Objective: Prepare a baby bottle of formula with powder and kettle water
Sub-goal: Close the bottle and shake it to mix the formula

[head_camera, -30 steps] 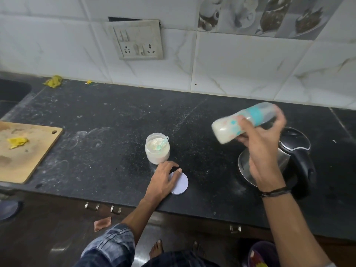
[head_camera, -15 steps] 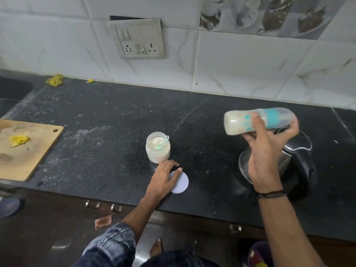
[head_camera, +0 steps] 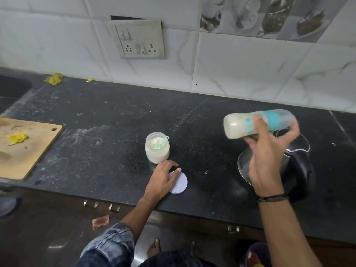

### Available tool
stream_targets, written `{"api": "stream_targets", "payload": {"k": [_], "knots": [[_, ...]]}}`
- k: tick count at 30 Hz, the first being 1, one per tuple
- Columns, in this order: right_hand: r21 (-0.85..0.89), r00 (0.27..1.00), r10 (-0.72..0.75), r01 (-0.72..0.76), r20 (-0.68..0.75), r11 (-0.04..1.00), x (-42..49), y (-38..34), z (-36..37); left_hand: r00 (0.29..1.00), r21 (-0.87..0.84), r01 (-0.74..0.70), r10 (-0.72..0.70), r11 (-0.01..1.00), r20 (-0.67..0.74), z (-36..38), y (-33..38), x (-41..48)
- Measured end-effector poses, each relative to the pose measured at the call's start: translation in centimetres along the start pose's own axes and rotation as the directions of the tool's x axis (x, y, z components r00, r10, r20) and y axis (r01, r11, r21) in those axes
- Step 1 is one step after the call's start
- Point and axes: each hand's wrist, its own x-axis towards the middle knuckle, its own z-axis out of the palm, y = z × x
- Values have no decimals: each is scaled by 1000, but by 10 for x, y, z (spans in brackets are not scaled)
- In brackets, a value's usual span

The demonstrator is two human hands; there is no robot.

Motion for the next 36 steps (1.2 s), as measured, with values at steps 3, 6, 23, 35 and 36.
{"api": "stream_targets", "payload": {"k": [3,6,23,35,36], "knots": [[-77,998,35,-31,53,997,0,2,1,1000,7,-2,2,1000,0,0,0,0],[-175,982,84,-54,170,983,-5,2,-1,1000,-5,8,-8,1000,9,-1,-1,0],[-147,990,65,-46,126,988,-2,-1,-2,1000,-18,5,-4,1000,4,2,-3,-1],[25,1000,-28,27,6,999,-4,-3,3,1000,2,1,-1,1000,-1,2,-3,1],[23,1000,-17,17,8,1000,-3,-3,5,1000,8,-1,1,1000,-1,2,-4,1]]}}
